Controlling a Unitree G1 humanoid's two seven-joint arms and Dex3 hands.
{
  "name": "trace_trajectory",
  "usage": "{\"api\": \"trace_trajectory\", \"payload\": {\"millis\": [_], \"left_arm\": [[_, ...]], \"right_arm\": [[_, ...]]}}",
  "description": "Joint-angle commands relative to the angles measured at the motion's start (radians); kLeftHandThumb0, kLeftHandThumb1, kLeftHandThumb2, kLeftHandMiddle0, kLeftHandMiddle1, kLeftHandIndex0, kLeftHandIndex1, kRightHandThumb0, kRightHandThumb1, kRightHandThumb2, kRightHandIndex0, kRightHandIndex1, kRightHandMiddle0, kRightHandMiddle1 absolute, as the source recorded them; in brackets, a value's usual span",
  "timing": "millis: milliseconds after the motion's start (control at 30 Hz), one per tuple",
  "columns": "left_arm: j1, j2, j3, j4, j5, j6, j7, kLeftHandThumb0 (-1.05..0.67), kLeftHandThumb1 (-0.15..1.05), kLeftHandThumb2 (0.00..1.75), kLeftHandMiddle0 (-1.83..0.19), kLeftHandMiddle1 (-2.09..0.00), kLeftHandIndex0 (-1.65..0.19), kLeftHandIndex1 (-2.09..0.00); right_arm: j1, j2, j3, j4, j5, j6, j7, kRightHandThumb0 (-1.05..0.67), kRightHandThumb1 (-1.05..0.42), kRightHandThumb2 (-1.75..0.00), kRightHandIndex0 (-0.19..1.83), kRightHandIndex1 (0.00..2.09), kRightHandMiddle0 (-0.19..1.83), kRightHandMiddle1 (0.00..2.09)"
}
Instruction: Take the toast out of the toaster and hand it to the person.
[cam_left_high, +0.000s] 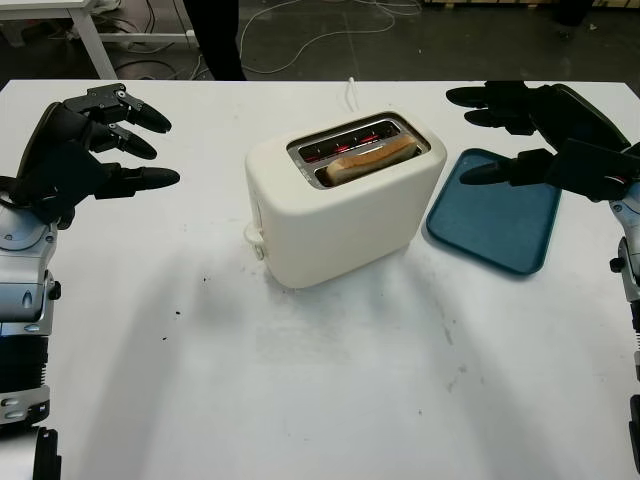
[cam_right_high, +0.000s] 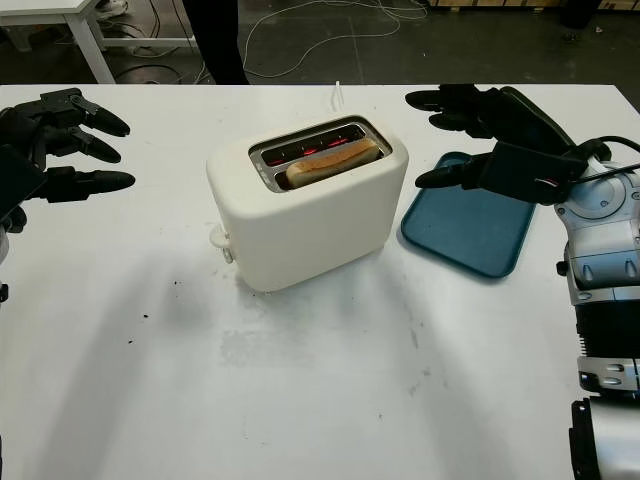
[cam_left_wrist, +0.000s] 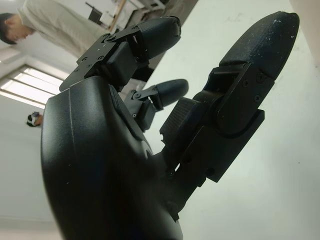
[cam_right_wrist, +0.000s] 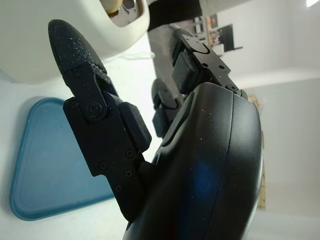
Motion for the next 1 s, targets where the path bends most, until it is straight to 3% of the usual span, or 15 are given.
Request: {"api": "trace_trajectory", "payload": {"millis": [0,967], "left_arm": [[-0.006,0.005,0.008,-0.007,-0.004,-0.006,0.004,-1.05,0.61,0.0,-0.57,-1.16,-0.58,-1.05],[-0.01,0.002,0.007,-0.005,-0.008,0.001,0.003,-1.05,0.59,0.0,-0.57,-1.17,-0.58,-1.05]], "right_arm": [[0.001,-0.006,-0.004,-0.012,0.005,0.001,-0.002,-0.79,-0.76,0.0,0.5,0.02,0.46,0.01],[0.0,-0.012,0.005,-0.035,-0.018,0.023,-0.006,-0.78,-0.76,-0.01,0.51,0.02,0.46,0.01]]}}
